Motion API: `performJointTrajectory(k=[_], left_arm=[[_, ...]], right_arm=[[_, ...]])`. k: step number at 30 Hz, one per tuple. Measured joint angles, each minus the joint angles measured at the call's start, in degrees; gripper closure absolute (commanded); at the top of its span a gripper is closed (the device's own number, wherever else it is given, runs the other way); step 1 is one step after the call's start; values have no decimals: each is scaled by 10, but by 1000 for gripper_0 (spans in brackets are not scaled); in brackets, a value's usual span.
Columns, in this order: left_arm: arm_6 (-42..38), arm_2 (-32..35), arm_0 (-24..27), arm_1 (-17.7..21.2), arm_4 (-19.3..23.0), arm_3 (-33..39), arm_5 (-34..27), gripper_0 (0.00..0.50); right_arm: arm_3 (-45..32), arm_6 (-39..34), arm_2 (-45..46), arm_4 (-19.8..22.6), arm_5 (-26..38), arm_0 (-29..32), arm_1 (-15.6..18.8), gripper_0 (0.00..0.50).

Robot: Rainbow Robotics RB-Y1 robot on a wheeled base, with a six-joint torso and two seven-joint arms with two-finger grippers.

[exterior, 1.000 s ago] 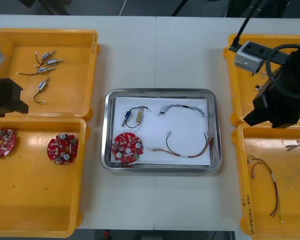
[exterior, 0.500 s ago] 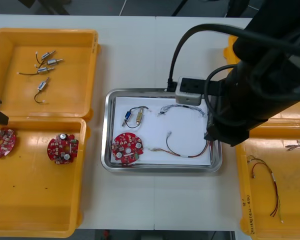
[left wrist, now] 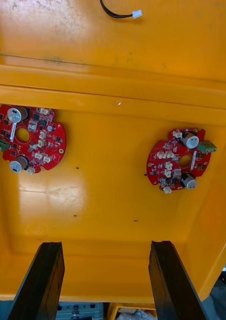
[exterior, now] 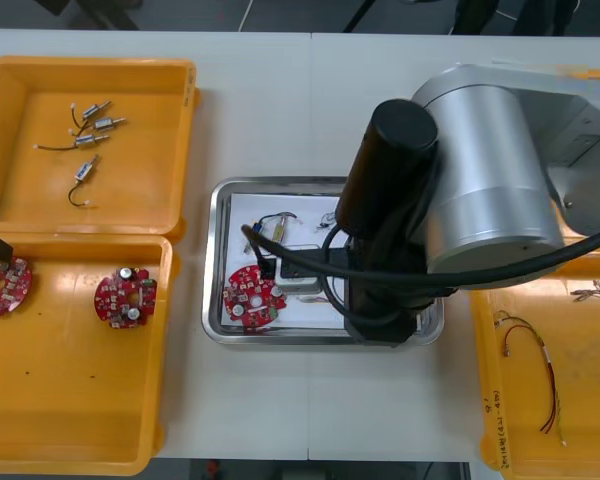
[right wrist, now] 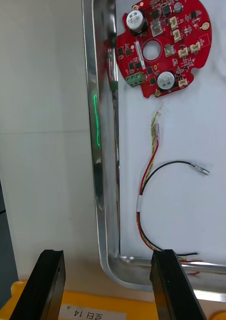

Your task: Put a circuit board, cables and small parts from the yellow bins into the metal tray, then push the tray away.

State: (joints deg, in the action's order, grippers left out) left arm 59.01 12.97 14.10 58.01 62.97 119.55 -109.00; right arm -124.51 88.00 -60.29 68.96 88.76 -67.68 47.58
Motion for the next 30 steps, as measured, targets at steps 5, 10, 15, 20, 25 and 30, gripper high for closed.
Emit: performJointTrajectory(k=[5, 10, 15, 20, 25, 30], left_arm=[[0, 0, 0, 0, 0, 3, 3, 0], [0, 1, -1, 0, 0, 6, 7, 0], [0, 1, -1, 0, 0, 8, 7, 0], [0, 1, -1, 0, 0, 8, 7, 0], [0, 1, -1, 0, 0, 8, 7, 0], [0, 1, -1, 0, 0, 9, 7, 0]], right_arm=[[15, 0, -43, -38, -17, -11, -25, 0], [40, 0, -82, -67, -33, -13, -48, 0], [58, 0, -123, -93, -44, -14, -66, 0], [78, 0, -146, -96, -47, -14, -81, 0], [98, 0, -158, -106, -55, -14, -99, 0], [120, 0, -163, -130, -60, -13, -121, 0]])
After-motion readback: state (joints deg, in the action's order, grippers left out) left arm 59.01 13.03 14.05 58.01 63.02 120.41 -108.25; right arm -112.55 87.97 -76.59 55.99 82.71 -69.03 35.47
